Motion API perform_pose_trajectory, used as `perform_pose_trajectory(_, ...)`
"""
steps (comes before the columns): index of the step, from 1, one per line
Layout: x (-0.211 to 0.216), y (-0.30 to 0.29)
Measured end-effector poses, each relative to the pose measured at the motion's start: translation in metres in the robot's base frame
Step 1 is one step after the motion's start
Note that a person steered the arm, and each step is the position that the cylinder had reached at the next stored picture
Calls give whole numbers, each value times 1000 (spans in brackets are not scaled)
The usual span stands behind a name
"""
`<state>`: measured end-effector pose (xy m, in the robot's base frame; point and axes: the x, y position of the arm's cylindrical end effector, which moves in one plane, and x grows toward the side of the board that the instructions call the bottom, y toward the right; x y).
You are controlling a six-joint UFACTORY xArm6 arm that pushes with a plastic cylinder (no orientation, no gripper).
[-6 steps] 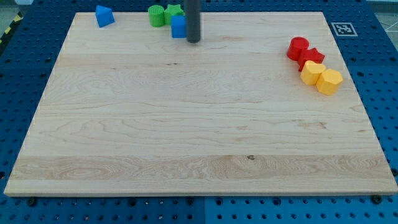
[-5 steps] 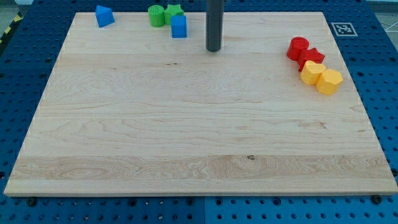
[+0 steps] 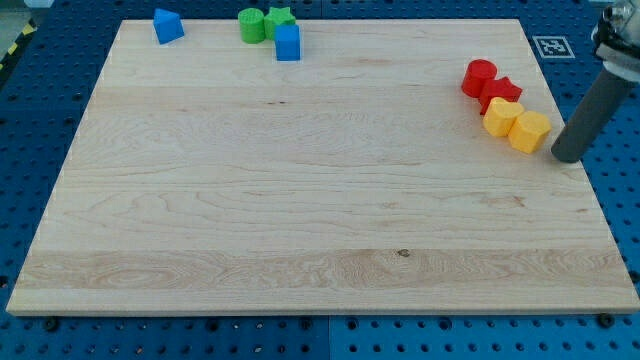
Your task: Push the yellow hexagon below the blue cube
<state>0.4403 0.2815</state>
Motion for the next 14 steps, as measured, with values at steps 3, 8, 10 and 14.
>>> perform_pose_trajectory(3,-30,-89)
perform_pose_trajectory(8,-77,-225)
perform_pose_trajectory(10,-50,-264)
perform_pose_trajectory(14,-32,-249)
